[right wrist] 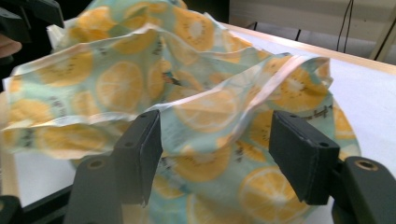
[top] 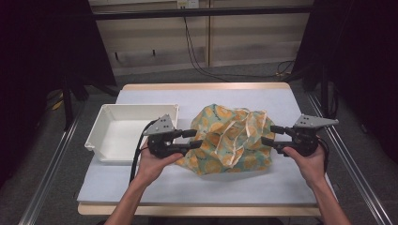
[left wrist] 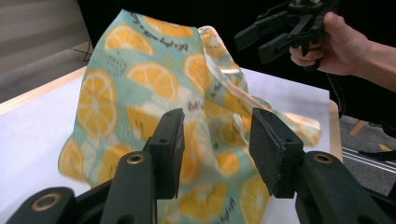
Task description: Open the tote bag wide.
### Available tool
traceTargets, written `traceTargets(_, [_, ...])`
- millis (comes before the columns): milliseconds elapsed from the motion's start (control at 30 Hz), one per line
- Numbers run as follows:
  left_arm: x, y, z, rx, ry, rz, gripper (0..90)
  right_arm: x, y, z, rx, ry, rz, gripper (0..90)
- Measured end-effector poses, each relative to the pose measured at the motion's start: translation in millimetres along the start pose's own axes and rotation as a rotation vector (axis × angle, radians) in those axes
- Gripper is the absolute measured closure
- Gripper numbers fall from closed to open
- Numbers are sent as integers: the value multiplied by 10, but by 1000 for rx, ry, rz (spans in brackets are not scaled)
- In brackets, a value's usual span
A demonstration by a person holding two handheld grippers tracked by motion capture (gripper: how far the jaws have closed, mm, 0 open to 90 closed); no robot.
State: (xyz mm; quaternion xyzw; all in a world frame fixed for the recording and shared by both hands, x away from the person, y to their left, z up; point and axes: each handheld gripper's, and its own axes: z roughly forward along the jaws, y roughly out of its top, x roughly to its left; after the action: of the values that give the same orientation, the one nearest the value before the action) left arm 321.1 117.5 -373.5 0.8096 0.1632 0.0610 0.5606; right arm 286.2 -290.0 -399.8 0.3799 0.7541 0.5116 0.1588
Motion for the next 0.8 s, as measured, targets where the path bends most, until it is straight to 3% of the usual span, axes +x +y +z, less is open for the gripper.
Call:
traceTargets(133, [82, 59, 196, 27, 12, 3, 453, -81, 67, 126, 27, -7, 7, 318])
traceTargets(267, [176, 51, 343, 35, 15, -17, 460, -141, 138, 244, 47, -31, 9, 278])
traceTargets(367, [216, 5, 489, 85, -6, -39, 519, -224, 175, 381, 69, -31, 26, 258])
traceTargets(467, [226, -29, 529, 98, -13, -50, 597, -246, 175, 450, 84, -20, 38, 265])
traceTargets(500, [225, -47, 543, 102, -18, -52, 685, -254, 166, 507, 93, -14, 44, 293])
traceTargets(533, [229, -67, 556, 100, -26, -58, 685, -254, 166, 507, 93, -14, 44, 293])
traceTargets(600, [238, -101, 567, 98, -45, -77, 752, -257, 154, 552, 93, 0, 54, 351])
traceTargets(667, [238, -128, 574, 102, -63, -85, 764, -251, 145, 588, 91, 22, 54, 521])
traceTargets(700, [225, -148, 580, 116, -67, -81, 797, -236, 137, 626, 92, 43, 51, 580])
traceTargets(733, [225, -148, 580, 116, -67, -81, 823, -236, 137, 626, 92, 43, 51, 580])
traceTargets(800, [212, -175, 576, 122, -72, -80, 841, -217, 127, 645, 92, 65, 46, 728])
